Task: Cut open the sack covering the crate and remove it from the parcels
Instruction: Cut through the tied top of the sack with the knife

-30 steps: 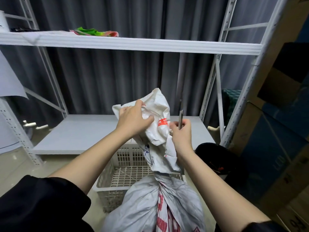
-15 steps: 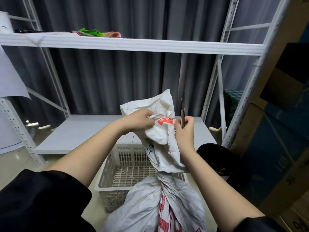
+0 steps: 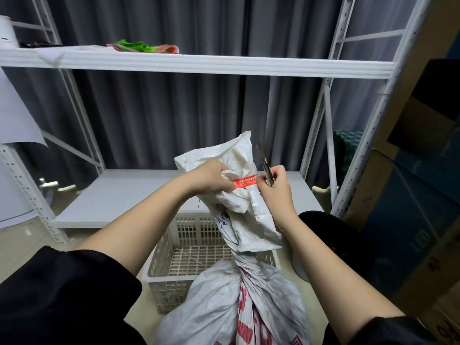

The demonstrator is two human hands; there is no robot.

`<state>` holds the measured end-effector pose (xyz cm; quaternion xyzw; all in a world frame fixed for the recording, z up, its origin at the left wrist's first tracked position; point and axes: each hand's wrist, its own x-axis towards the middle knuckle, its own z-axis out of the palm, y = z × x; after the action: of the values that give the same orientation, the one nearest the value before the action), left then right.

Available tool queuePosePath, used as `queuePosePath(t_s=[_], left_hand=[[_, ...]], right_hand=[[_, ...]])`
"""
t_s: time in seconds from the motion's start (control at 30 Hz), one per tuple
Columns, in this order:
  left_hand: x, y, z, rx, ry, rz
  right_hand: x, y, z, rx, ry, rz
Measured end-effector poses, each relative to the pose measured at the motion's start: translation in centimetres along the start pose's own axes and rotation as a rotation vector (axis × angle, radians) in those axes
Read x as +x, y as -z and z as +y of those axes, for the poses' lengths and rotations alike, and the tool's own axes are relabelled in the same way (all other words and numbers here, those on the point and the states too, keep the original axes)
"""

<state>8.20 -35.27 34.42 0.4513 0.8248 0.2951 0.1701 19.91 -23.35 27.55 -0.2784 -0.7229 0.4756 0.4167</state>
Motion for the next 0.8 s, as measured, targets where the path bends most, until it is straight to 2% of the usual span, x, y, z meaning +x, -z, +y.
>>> queuePosePath(t_s=[0.2,0.37,0.5,0.67,0.8], left_hand=[[-0.1,-0.3,-0.8,-0.009,-0.011,0.051],[0.1,-1.7,-1.7,0.034,-0.069,0.259],[-0.4,-2.3,-1.3,0.133,-0.137,0.368],[0.4,-1.9,-2.1,0.029,-0.119,0.358],[0.5,-2.0,-2.2,0.012,-0.129,0.351]], right_hand=[[-0.4,0.0,0.0,-0.020,-0.016,0.062],[-0.8,-0.2,0.1,-0.047,-0.038,0.102],[-1.5,0.1,0.2,0.001,-0.047,0.047],[-2.0,1.6,0.4,0.103,-0.083,0.004],[-2.1,2.9,-0.3,0.051,-0.112,-0.150]])
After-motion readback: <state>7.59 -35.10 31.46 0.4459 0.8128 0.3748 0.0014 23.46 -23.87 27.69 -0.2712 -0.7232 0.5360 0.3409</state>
